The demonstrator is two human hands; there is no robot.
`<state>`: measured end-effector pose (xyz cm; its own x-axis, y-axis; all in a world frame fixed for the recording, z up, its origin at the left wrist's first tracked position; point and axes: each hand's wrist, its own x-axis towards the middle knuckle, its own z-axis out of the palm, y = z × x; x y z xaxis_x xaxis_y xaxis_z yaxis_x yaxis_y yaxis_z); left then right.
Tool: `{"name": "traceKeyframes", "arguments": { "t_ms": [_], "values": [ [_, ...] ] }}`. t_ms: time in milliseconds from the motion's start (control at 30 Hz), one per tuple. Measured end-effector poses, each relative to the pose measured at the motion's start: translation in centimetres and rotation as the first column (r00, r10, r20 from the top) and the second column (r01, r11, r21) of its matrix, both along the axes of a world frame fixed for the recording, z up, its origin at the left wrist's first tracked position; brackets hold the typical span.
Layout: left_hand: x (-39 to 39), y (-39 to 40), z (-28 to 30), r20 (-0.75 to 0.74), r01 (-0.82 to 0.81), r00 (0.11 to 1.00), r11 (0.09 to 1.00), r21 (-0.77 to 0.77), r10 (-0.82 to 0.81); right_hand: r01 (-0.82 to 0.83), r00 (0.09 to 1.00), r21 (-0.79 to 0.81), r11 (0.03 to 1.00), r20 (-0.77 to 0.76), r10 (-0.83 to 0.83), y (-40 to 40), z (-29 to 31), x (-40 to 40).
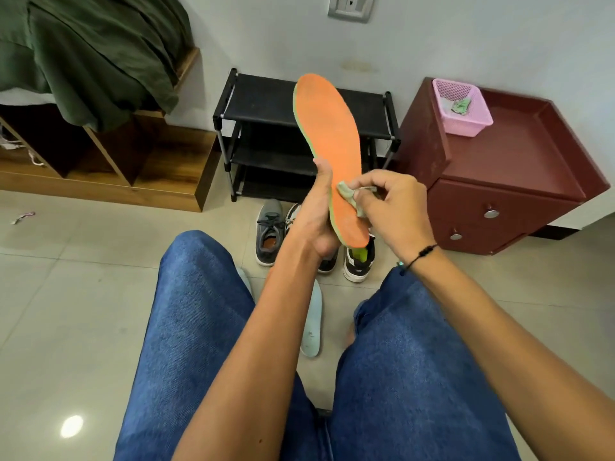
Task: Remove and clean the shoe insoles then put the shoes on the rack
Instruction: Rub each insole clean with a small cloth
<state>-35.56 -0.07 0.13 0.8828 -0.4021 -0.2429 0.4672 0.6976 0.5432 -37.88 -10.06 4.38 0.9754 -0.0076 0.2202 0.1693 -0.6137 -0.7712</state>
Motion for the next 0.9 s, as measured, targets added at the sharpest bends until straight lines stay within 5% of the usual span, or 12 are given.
{"name": "traceKeyframes", "arguments": {
  "t_ms": [167,267,400,667,800,900],
  "values": [
    [0.0,0.4,-0.3,-0.004,-0.029,1.000,0.999,-0.017,0.029,-0.128,0.981,-0.288,0.949,0.106,0.164,0.3,0.5,0.8],
    [0.2,0.4,-0.3,0.035,-0.038,0.999,0.999,0.006,0.038,-0.065,0.977,-0.231,0.971,0.181,0.109,0.0,2.0,3.1],
    [0.4,0.2,-0.5,0.042,-0.095,0.994,0.995,-0.031,0.096,-0.118,0.966,-0.346,0.931,0.177,0.188,1.7,1.2,3.3],
    [0.2,1.7,-1.4,0.100,0.015,0.995,0.993,-0.116,-0.004,-0.403,0.905,-0.171,0.899,0.072,0.419,1.6,-1.1,-4.1],
    [1.0,1.1,-1.1,0.086,-0.061,0.993,0.983,-0.171,0.077,-0.182,0.983,0.072,0.981,0.030,0.180,0.0,1.3,-1.5],
    [1.2,0.9,-1.1,0.125,-0.094,0.986,0.988,-0.120,0.109,-0.098,0.994,0.010,0.995,0.049,0.097,-0.4,1.9,0.9]
  ]
}}
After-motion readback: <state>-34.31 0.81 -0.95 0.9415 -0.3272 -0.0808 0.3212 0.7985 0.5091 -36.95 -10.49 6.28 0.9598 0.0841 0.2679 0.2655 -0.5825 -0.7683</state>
